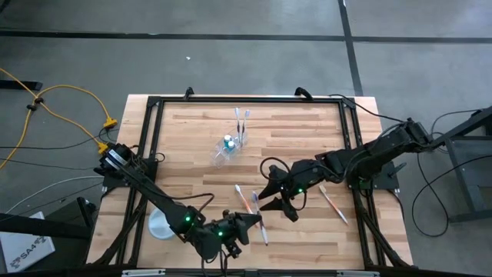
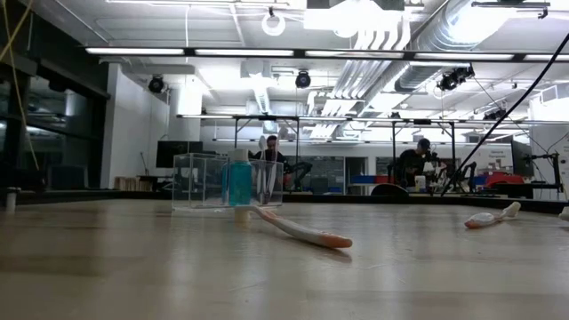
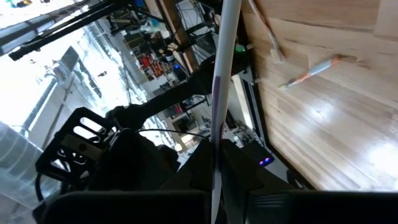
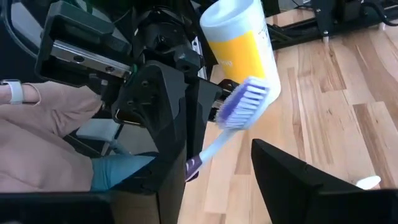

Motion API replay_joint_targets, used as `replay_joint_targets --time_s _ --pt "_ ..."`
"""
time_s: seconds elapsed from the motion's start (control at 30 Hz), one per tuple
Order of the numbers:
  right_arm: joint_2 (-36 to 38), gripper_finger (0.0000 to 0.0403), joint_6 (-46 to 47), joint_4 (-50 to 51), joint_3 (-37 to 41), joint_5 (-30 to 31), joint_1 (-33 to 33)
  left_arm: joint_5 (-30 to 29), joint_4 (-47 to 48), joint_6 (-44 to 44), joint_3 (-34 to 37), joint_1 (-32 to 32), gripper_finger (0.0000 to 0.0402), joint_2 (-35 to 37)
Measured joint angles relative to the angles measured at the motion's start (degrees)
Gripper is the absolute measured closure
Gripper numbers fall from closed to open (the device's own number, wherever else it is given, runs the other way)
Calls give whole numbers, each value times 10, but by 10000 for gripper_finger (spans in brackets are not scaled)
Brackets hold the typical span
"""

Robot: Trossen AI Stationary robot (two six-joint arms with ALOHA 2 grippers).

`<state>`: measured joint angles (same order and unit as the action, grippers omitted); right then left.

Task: Pick & Place toothbrushing station
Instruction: Put the violet toothbrush into the transparent organizer

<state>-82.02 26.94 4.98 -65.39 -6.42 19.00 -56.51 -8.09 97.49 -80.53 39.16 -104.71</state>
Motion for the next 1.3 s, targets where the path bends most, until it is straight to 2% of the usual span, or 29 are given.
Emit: replay_joint_targets --time_s 0.5,0.93,1.3 --pt "0 229 -2 -48 0 -42 0 13 -47 48 0 -3 399 0" --pt "0 230 -2 -68 0 -75 2 52 -93 97 0 -5 399 0" --pt "0 297 -5 -80 0 -95 7 58 -130 134 0 -2 399 0"
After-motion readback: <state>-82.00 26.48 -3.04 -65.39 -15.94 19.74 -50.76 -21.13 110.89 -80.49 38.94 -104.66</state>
